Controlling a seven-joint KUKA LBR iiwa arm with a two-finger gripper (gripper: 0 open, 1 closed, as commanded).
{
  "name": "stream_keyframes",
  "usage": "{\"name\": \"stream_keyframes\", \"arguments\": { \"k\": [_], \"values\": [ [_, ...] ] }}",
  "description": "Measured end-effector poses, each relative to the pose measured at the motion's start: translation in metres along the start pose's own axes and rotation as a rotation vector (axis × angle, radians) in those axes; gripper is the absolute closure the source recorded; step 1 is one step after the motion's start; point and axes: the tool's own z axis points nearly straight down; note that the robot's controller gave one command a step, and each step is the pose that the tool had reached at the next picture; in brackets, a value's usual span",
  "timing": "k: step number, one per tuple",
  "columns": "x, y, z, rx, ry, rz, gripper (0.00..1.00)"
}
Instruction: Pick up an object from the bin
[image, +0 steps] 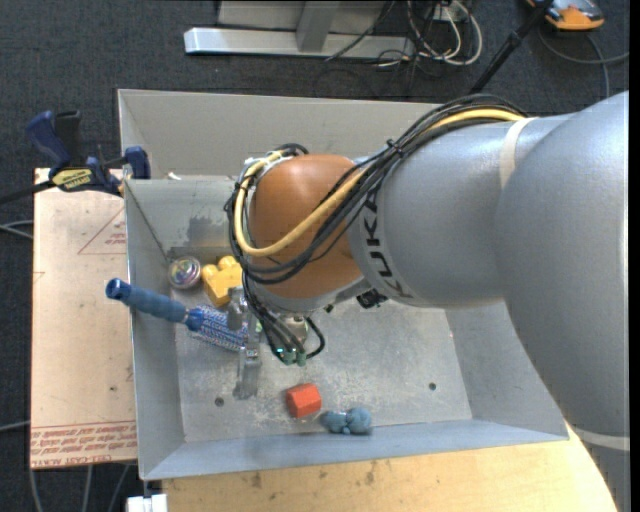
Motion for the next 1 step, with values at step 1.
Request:
{"name": "stream_keyframes", "arguments": {
  "k": [1],
  "values": [
    [-0.0431,-0.0087,0.0946,0.0,-0.005,0.102,0.0]
  ]
}}
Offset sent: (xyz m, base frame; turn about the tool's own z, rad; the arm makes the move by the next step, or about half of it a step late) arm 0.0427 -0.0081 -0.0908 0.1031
